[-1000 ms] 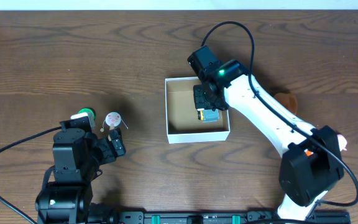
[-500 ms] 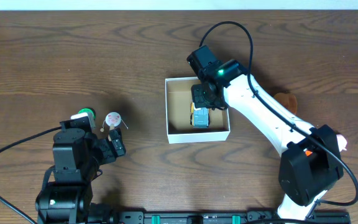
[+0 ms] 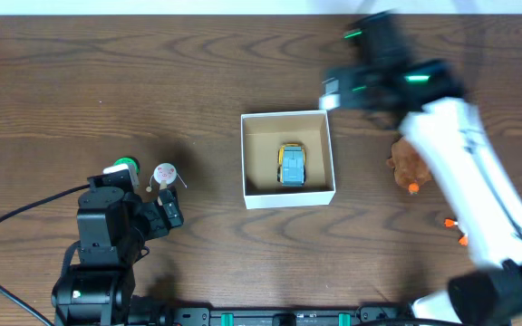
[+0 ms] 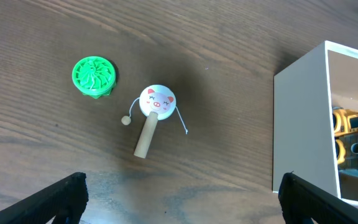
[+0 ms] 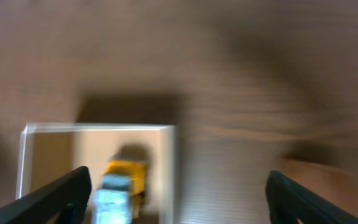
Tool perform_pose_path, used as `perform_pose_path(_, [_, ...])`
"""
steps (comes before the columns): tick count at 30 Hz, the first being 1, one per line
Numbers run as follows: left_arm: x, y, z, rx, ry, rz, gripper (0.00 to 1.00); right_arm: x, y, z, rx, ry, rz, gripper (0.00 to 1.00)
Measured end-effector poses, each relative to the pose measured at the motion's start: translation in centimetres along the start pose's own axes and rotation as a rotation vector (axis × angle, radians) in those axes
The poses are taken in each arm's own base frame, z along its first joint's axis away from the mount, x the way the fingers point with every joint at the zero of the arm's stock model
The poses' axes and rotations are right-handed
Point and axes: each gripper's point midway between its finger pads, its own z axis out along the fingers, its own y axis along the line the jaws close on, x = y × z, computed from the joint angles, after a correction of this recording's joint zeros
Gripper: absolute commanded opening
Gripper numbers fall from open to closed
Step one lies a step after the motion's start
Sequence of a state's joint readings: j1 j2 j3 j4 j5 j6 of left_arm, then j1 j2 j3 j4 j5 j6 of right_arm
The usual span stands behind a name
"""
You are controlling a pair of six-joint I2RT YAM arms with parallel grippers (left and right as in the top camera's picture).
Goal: Pack container
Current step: 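Move right gripper back over the brown plush bear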
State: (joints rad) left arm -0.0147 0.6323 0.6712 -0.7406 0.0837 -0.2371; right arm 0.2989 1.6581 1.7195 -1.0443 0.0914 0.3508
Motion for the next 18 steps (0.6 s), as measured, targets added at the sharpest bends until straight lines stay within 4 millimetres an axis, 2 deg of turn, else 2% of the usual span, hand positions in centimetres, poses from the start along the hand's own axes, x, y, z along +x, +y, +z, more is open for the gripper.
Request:
perform_pose_path(2, [0.0,0.0,0.0,0.000,0.000,0.000,0.98,-1.2,-5.0,-1.9,0.066,-0.033,0.095,0.99])
perform_pose_path(4, [0.0,0.0,0.0,0.000,0.000,0.000,0.98,-1.4,-9.8,-2.9,0.146,-0.035,0.187,0.99])
perform_pose_path(5, [0.0,0.0,0.0,0.000,0.000,0.000,0.98,-1.2,-12.2,-3.1,0.184,-0.023,0.232,0.99])
perform_pose_path(9, [0.0,0.0,0.0,0.000,0.000,0.000,0.98,0.8,-18.5,-2.0,0.284,0.049,0.327,0.99])
perform_pose_path(11, [0.0,0.0,0.0,0.000,0.000,0.000,0.98,2.2,-20.3,-0.8,0.305,0.099,0.343,0.99])
perform_pose_path(13, [0.0,0.0,0.0,0.000,0.000,0.000,0.98,3.7,-21.2,0.8,0.309,0.151,0.336,0.99])
perform_pose_path(18, [0.0,0.0,0.0,0.000,0.000,0.000,0.98,8.1,-21.5,6.2,0.283,0.307,0.286,0.99])
